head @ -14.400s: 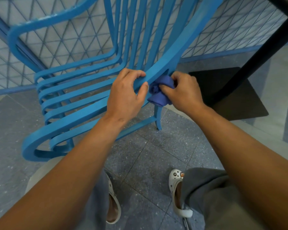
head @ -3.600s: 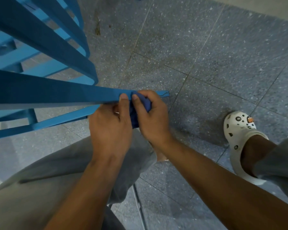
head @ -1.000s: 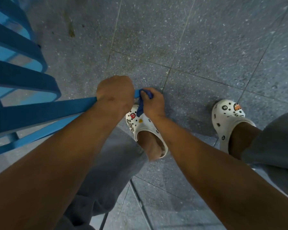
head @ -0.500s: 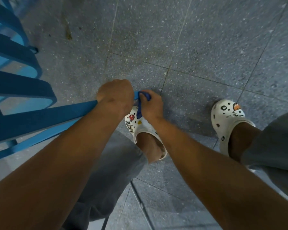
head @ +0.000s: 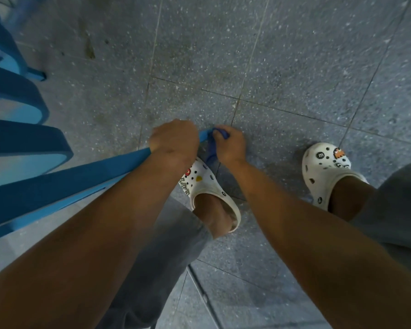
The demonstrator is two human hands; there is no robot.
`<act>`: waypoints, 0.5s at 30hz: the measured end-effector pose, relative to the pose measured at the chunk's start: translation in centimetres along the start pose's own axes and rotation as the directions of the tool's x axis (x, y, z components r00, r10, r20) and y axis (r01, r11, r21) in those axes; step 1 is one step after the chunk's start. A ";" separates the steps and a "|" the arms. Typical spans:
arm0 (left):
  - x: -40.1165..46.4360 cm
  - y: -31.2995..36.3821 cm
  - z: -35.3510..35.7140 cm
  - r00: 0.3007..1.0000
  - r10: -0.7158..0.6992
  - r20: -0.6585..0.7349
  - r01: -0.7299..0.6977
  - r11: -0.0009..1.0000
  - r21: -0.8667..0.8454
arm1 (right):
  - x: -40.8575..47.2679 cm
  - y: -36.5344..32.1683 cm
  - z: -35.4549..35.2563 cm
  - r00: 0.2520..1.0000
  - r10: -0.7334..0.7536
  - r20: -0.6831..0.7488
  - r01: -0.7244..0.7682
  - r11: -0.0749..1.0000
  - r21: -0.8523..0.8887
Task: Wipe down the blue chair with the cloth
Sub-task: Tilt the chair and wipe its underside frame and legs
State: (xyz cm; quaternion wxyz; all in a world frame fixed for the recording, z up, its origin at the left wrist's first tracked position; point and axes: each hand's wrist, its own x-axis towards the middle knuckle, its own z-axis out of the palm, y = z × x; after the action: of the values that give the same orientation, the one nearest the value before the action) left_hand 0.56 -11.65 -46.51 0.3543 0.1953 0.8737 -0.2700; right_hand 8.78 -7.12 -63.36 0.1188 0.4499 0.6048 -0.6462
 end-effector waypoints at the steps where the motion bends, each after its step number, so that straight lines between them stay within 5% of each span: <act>1: 0.0 0.1 0.1 1.000 0.015 -0.001 -0.015 1.000 0.021 | -0.4 -0.2 -0.4 0.998 -0.037 -0.044 0.038 0.999 0.023; 4: 0.2 0.7 0.6 0.999 0.050 -0.003 -0.050 0.995 0.085 | -2.9 -0.1 -0.8 0.982 -0.118 -0.150 0.133 0.987 0.094; 7: 0.3 1.0 1.3 0.998 0.065 -0.014 -0.063 0.989 0.131 | -5.0 0.6 1.3 0.982 -0.186 -0.027 0.188 0.977 0.096; 12: 0.1 1.0 1.7 0.994 0.089 -0.057 -0.077 0.981 0.180 | -2.1 0.9 2.8 0.983 0.177 -0.046 -0.159 0.952 0.263; 15: 0.5 1.0 1.7 0.993 0.069 -0.091 -0.063 0.996 0.065 | 0.2 1.1 1.2 0.983 0.186 0.000 -0.183 0.967 0.175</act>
State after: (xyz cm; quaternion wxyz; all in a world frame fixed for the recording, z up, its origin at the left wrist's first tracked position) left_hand 1.65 -11.85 -48.27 0.3157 0.2472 0.8736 -0.2756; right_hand 8.92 -8.40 -64.39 0.1336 0.5180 0.5025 -0.6792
